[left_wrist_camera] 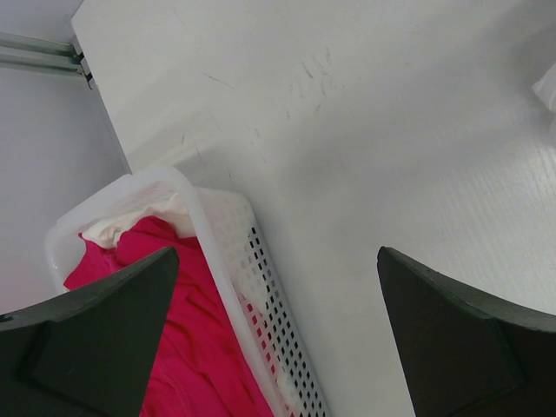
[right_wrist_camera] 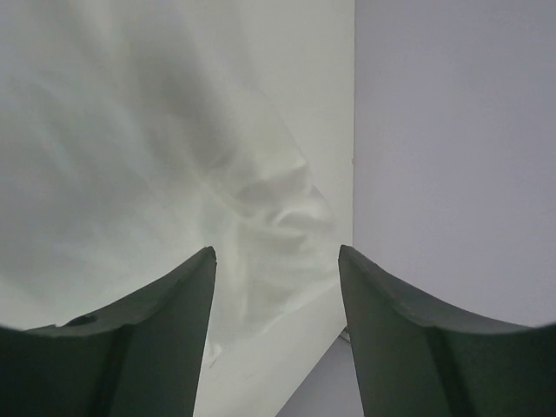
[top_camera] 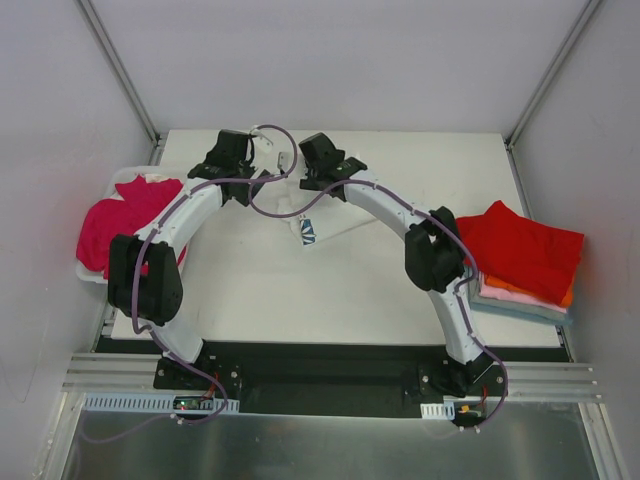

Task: Fold and stack the t-shirts
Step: Fold the long partially folded tshirt into a neat square

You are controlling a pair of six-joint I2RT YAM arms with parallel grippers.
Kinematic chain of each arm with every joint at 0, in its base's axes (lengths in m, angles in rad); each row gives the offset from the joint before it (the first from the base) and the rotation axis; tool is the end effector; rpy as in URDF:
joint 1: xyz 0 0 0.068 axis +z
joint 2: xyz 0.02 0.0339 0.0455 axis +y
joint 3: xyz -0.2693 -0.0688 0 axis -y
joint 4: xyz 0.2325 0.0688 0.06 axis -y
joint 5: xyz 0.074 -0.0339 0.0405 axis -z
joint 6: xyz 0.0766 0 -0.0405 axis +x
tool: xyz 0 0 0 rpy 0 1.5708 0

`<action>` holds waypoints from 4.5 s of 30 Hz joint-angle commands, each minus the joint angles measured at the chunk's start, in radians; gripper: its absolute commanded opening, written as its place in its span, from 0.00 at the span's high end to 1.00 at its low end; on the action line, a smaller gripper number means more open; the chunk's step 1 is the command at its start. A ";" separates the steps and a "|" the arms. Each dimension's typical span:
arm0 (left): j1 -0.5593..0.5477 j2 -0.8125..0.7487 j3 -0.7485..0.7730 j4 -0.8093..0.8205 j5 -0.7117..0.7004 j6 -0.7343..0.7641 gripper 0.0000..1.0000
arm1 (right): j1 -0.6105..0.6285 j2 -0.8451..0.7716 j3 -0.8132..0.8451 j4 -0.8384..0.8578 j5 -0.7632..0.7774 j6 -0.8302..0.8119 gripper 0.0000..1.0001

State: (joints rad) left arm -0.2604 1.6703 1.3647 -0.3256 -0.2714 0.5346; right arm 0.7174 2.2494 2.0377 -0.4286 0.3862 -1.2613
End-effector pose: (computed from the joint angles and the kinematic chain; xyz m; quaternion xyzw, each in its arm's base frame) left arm 0.3975 -0.0847 0.2815 0.2855 0.8383 0.1808 0.4278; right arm 0.4298 0.3367 0.2463 -0.6857 0.5537 -0.2835 0.3781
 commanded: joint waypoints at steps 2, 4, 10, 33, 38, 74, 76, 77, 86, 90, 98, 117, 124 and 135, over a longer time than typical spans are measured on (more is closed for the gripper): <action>0.004 0.000 0.028 0.016 -0.019 -0.016 0.01 | -0.004 0.007 0.030 0.083 0.072 -0.033 0.37; 0.004 -0.004 0.033 0.016 -0.003 -0.022 0.01 | -0.007 -0.014 0.000 0.088 0.079 -0.032 0.37; 0.003 -0.021 0.080 0.013 0.107 -0.041 0.01 | -0.042 -0.112 -0.135 0.122 0.094 -0.007 0.37; -0.025 0.174 0.292 -0.006 0.175 -0.139 0.01 | -0.179 -0.220 -0.123 -0.249 -0.438 0.465 0.37; -0.023 0.200 0.295 -0.003 0.146 -0.136 0.01 | -0.179 -0.209 -0.082 -0.311 -0.532 0.491 0.37; -0.082 -0.014 0.151 0.016 0.444 -0.088 0.01 | -0.187 -0.362 -0.319 -0.194 -0.468 0.537 0.37; -0.092 0.005 0.140 0.016 0.492 -0.078 0.00 | -0.187 -0.396 -0.367 -0.159 -0.402 0.537 0.37; -0.094 0.023 0.137 0.016 0.509 -0.074 0.01 | -0.188 -0.427 -0.410 -0.135 -0.359 0.537 0.37; -0.119 0.159 0.172 0.019 0.607 -0.064 0.00 | -0.220 -0.507 -0.508 -0.116 -0.185 0.522 0.37; -0.141 0.232 0.204 0.014 0.583 -0.056 0.01 | -0.245 -0.527 -0.530 -0.116 -0.153 0.533 0.37; -0.160 0.310 0.266 0.013 0.564 -0.062 0.00 | -0.272 -0.570 -0.577 -0.127 -0.148 0.531 0.38; -0.207 0.367 0.105 -0.056 0.459 -0.022 0.01 | -0.277 -0.573 -0.599 -0.159 -0.165 0.550 0.38; -0.230 0.382 0.122 -0.090 0.422 -0.025 0.01 | -0.276 -0.539 -0.559 -0.171 -0.205 0.566 0.38; -0.234 0.299 0.166 -0.102 0.458 -0.085 0.01 | -0.260 -0.536 -0.507 -0.196 -0.320 0.562 0.38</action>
State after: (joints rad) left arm -0.4847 2.0392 1.5085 -0.3786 0.1635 0.4679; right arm 0.4480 1.7596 1.4891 -0.6189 0.1299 -0.7177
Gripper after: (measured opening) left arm 0.993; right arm 0.622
